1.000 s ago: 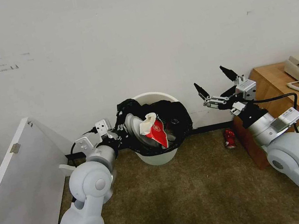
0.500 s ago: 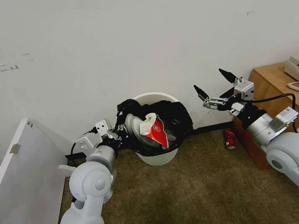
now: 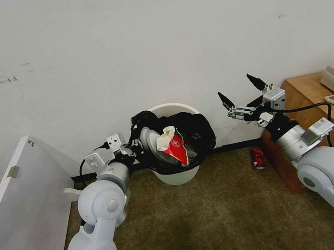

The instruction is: Pick up the trash bin, then pick up the garbage from the floor and place it into the trash bin.

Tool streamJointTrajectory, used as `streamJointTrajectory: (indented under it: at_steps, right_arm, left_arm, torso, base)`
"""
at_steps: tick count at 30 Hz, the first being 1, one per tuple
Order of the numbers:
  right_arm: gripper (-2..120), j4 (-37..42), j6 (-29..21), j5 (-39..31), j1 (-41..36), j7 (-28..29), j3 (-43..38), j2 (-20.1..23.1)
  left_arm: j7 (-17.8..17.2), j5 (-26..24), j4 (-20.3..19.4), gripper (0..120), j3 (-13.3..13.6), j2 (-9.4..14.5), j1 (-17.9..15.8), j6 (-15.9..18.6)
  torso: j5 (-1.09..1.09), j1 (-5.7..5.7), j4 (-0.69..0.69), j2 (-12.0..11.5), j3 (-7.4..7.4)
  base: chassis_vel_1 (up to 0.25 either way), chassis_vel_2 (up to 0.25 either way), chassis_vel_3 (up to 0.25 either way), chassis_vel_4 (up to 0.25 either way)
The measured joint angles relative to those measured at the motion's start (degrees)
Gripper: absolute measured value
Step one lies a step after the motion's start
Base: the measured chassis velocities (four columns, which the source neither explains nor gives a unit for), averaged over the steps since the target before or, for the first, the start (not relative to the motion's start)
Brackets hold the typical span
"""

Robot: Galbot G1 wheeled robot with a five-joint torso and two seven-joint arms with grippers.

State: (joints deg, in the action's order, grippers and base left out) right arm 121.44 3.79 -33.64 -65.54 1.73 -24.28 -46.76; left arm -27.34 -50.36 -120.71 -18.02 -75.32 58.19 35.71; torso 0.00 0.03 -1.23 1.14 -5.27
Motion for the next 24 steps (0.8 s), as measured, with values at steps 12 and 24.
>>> streamJointTrajectory:
  at_steps: [12, 24]
  right_arm:
    - [100, -0.12, -2.91, -0.23, 0.06, 2.53, -0.05, -0.08]
    - [100, 1.75, -15.61, -4.02, -2.00, 12.78, 0.07, -0.28]
  left_arm:
    - [-0.01, 0.08, -0.21, 4, -0.22, 0.01, 0.19, 0.00]
    - [0.00, 0.04, -0.29, 4, -0.39, 0.13, 0.15, -0.01]
  torso:
    - [0.00, 0.00, 0.00, 0.00, 0.00]
    - [0.00, 0.00, -0.01, 0.00, 0.00]
  base:
    - [0.000, 0.000, 0.000, 0.000]
    - [0.000, 0.000, 0.000, 0.000]
